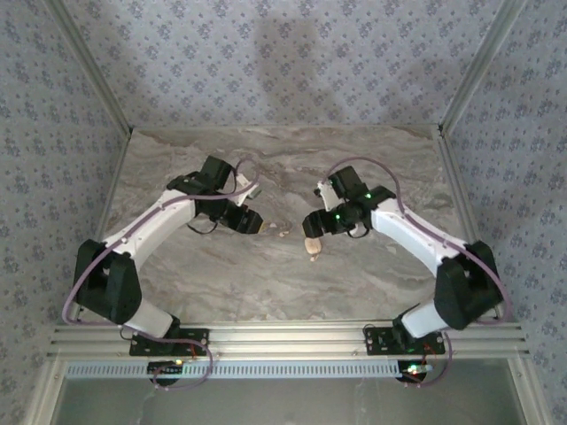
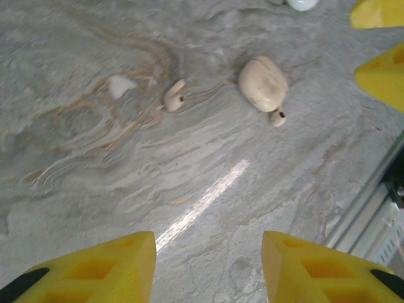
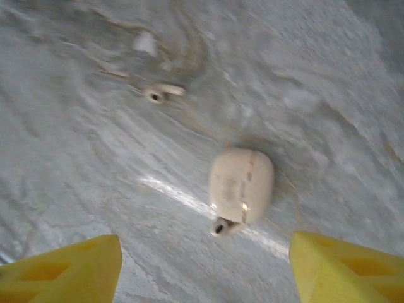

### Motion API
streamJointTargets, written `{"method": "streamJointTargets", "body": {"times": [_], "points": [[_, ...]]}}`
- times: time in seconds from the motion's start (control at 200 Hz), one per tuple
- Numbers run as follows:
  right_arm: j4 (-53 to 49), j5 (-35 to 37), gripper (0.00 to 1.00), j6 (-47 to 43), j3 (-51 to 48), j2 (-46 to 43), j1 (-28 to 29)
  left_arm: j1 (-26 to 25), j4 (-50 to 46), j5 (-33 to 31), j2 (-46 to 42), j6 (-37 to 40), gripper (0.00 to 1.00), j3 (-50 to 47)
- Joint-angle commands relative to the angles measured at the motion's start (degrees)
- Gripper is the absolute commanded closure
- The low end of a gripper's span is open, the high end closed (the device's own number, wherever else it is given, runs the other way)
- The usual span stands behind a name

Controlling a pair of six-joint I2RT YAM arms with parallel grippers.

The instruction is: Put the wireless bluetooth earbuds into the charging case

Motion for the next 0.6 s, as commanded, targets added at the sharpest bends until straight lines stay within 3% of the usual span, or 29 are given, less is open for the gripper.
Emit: {"method": "streamJointTargets", "body": {"times": [0.0,0.275,0.595], "points": [[-10.4,6.0,0.26,8.6,6.6,5.9,2.1,0.3,2.3,-4.1,-2.6,-5.8,0.51,-1.8],[-16.3,10.8,0.25,7.1,15.2,18.1,6.3,2.7,3.2,-4.5,-2.8,-7.6,0.50,-3.2],[-16.7,11.7,0.28,7.6,16.7,25.0,7.1,4.9,3.0,-4.2,-3.2,-7.3,0.50,-4.1]]}}
